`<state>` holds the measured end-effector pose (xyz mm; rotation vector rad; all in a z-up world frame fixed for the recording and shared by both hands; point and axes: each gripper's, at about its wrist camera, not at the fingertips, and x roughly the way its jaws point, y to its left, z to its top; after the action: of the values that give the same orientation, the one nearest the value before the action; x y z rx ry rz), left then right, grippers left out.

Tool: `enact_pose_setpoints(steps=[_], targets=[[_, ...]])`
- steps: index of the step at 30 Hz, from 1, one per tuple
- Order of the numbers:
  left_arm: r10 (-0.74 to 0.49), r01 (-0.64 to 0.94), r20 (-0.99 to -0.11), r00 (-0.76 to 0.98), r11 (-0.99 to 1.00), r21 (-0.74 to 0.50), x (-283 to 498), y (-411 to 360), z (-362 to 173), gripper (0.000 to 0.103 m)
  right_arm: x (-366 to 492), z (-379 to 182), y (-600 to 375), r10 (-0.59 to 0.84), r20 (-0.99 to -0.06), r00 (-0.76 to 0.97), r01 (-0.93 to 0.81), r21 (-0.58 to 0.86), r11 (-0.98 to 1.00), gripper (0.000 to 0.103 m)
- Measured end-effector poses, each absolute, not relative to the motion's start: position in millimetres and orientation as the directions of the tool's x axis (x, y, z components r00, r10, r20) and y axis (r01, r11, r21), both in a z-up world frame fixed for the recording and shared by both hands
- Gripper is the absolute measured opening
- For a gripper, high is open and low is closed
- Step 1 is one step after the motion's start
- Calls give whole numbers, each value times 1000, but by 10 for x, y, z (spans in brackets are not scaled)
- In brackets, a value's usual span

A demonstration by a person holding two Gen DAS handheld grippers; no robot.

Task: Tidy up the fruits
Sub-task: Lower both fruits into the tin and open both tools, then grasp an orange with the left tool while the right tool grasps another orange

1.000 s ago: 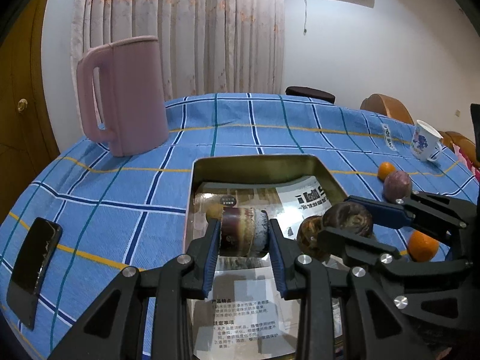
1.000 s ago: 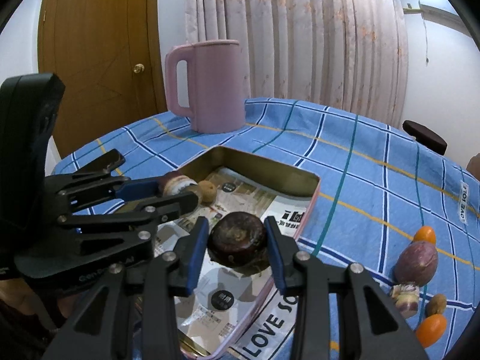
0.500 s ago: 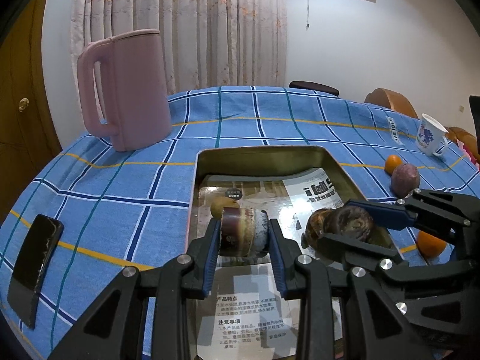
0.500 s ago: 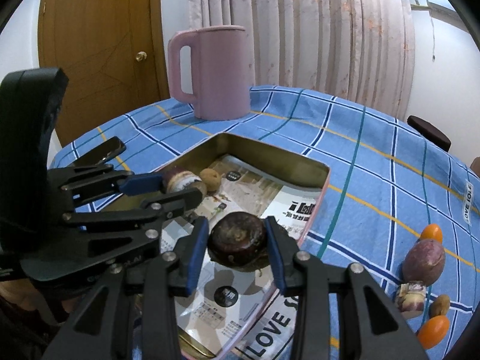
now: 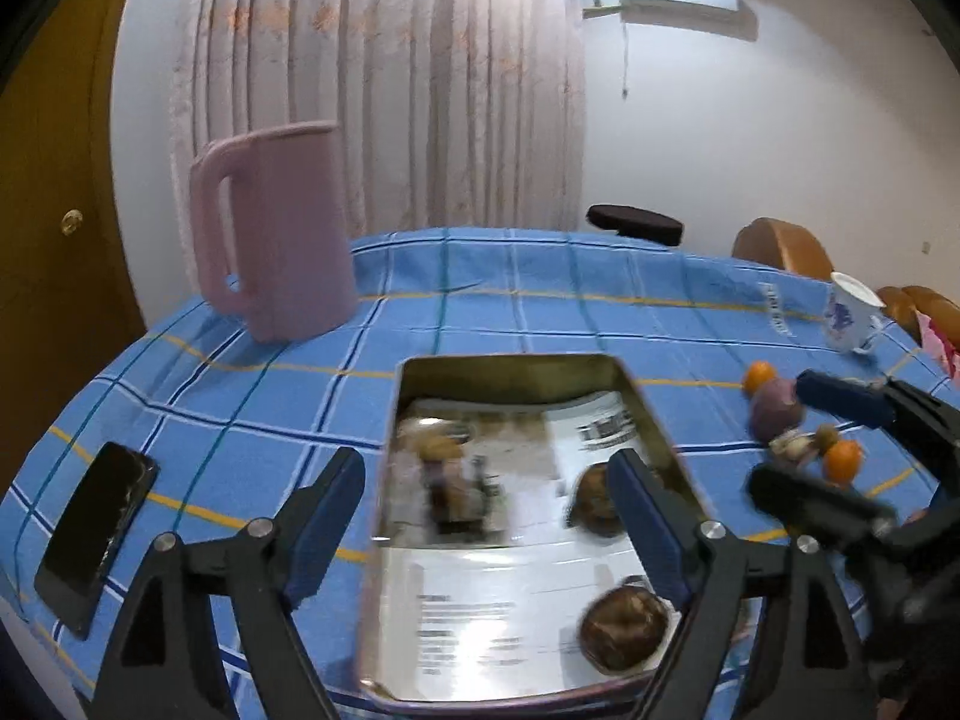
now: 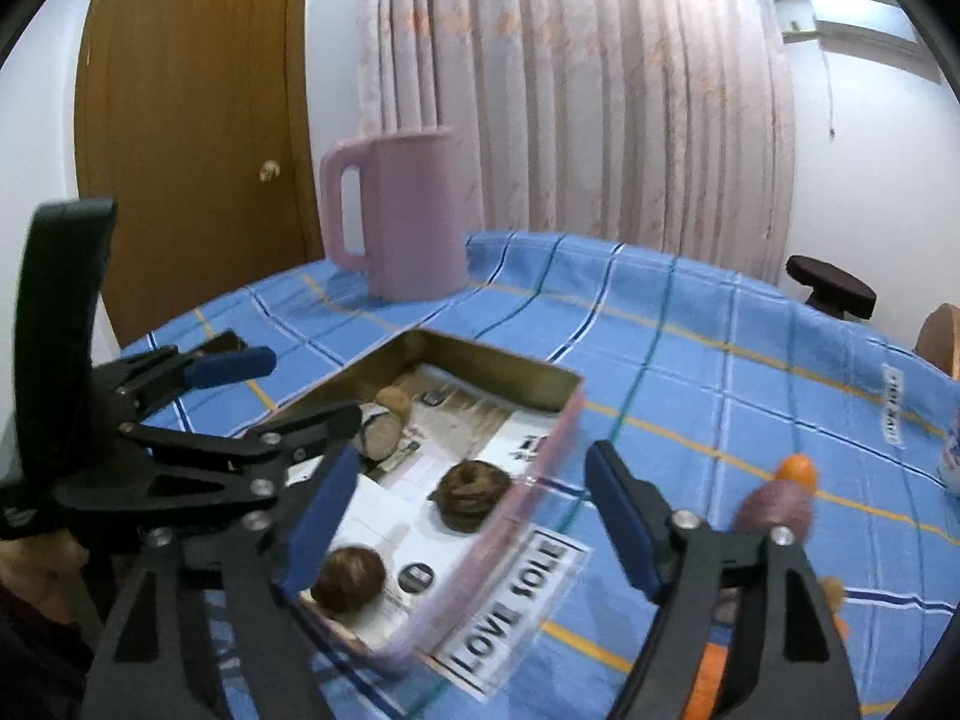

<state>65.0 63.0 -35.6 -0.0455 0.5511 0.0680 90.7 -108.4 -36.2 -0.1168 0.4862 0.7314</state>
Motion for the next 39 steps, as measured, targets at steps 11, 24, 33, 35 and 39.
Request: enact_pose_setpoints(steps=[11,24,33,35,39], targets=[[-116,122,-535,837,992,-24,679,-267,-364,84,1033,-486,-2288,355,-517,779,-366,86,927,90],[-205,228,-601,772,973,-40,819,-793,-580,84,1298,-822,-2427,307,-678,668,-315,116,942,65],[-217,230,-615,758,971,-59,844,-792,-636,84,1387,-940,-2467,362,-710,603,-328,193,925,43],[-220,237,-615,757,970,-56,843,-814,-635,84,1384,-934,-2470,369,-708,602,-332,198,922,43],[-221,251,-620,753,967,-40,831,-876,-652,84,1340,-894,-2505,363,-685,632,-318,197,927,43]])
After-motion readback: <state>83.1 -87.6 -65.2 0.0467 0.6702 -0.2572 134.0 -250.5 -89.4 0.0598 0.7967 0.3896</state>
